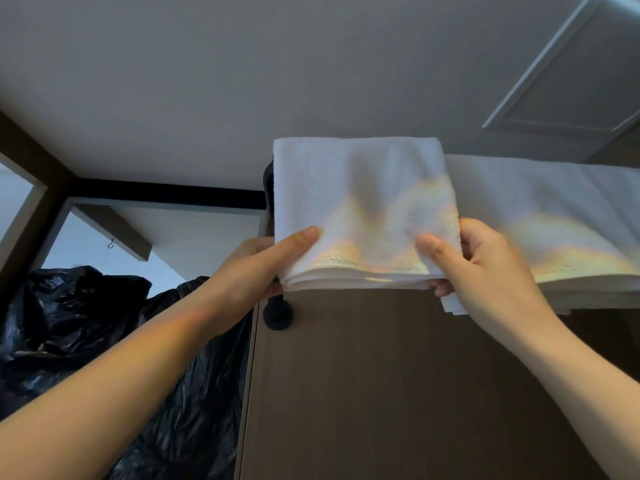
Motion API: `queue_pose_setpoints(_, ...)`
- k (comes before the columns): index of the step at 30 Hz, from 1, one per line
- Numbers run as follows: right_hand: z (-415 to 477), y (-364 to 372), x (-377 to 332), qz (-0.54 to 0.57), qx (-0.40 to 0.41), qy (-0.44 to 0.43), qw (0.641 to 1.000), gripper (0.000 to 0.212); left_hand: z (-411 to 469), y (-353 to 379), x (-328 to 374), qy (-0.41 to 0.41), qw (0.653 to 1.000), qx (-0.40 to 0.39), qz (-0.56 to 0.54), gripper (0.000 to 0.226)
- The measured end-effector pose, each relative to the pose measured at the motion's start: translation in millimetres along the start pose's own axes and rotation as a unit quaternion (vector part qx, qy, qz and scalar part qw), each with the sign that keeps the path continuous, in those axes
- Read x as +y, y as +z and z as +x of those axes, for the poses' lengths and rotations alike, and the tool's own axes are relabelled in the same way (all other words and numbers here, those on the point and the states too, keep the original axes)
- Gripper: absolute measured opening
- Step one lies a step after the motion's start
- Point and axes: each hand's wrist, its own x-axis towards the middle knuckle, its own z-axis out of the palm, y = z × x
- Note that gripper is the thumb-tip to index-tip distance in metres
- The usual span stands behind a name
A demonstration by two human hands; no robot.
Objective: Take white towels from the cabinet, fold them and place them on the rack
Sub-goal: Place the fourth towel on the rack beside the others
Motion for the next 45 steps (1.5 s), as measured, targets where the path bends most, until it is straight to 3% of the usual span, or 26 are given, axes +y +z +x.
queue_pose_setpoints(3,7,5,1,0.014,0.027,0.000,1.000,0.023,-2,0,-6,0.013,1.000,0.027,-0.007,0.061)
queue_pose_setpoints(8,0,5,10,0.024,0.011,0.026,0.999,0.033,-10,2,-8,0.014,0.998,0.040,-0.040,0.047)
queue_pose_setpoints(11,-8,1,14,0.042,0.013,0.037,0.998,0.038,-12,3,-8,0.012,0.997,0.058,-0.040,0.052)
queue_pose_setpoints(17,-16,-10,15,0.089,-0.069,0.069,0.991,0.016,-19,4,-3,-0.001,0.994,0.068,-0.089,0.039)
queue_pose_setpoints(25,-19,-11,17,0.018,-0.078,0.061,0.995,0.040,-29,7,1,0.002,0.992,0.080,-0.099,0.038)
queue_pose_setpoints(27,-18,-7,18,0.075,-0.111,0.099,0.986,0.034,-30,5,3,-0.010,0.991,0.077,-0.111,0.038)
queue_pose_setpoints(30,-16,-2,17,0.281,-0.158,0.163,0.932,0.034,-31,5,4,-0.019,0.989,0.078,-0.123,0.037)
queue_pose_setpoints(33,-15,-1,17,0.321,-0.168,0.151,0.920,0.032,-30,9,2,-0.007,0.990,0.107,-0.090,0.031)
queue_pose_setpoints(38,-17,-6,10,0.281,-0.135,0.118,0.943,0.025,-31,11,-3,0.002,0.988,0.130,-0.082,0.028)
queue_pose_setpoints(42,-21,-8,11,0.260,-0.073,0.096,0.958,0.043,-37,11,0,0.019,0.984,0.139,-0.113,0.028)
queue_pose_setpoints(45,-23,-5,9,0.270,-0.030,0.103,0.957,0.029,-40,13,0,0.039,0.980,0.154,-0.120,0.035)
